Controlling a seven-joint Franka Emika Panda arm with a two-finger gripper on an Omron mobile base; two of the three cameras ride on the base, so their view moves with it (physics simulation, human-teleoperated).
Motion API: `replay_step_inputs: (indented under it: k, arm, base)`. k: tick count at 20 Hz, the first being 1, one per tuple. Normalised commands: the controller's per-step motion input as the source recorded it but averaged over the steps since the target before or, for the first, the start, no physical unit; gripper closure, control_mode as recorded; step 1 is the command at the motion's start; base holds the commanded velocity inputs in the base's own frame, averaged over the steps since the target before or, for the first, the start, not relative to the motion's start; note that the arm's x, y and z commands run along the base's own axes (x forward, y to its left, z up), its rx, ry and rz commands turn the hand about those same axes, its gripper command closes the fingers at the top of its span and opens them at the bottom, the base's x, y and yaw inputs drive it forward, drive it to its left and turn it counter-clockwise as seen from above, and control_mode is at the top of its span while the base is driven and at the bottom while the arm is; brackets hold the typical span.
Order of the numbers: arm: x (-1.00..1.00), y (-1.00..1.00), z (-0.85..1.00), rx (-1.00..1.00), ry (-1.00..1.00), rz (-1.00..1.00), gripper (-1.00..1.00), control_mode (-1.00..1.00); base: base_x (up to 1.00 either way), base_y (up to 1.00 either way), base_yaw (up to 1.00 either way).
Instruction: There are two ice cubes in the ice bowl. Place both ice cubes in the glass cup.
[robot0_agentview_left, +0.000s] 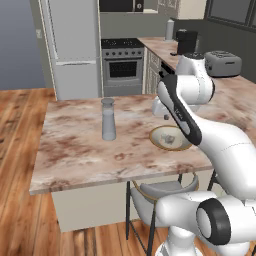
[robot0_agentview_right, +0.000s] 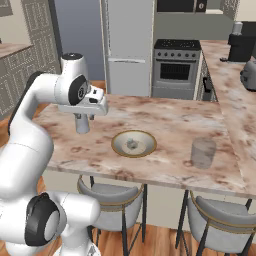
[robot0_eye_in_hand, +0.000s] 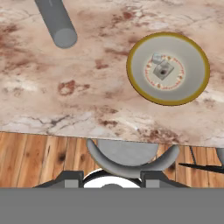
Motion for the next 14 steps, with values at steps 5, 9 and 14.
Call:
replay_step_inputs:
  k: [5, 9, 14]
  arm:
    - [0.00, -0.26, -0.02, 0.00, 0.00, 0.00, -1.00, -1.00]
    - [-0.02, -0.47, 0.00, 0.00, 0.00, 0.00, -1.00, -1.00]
    - [0.00, -0.34, 0.00, 0.00, 0.00, 0.00, -1.00, -1.00]
  base:
    - [0.00, 0.00, 0.00]
    - [0.00, 0.00, 0.00]
    - [0.00, 0.00, 0.00]
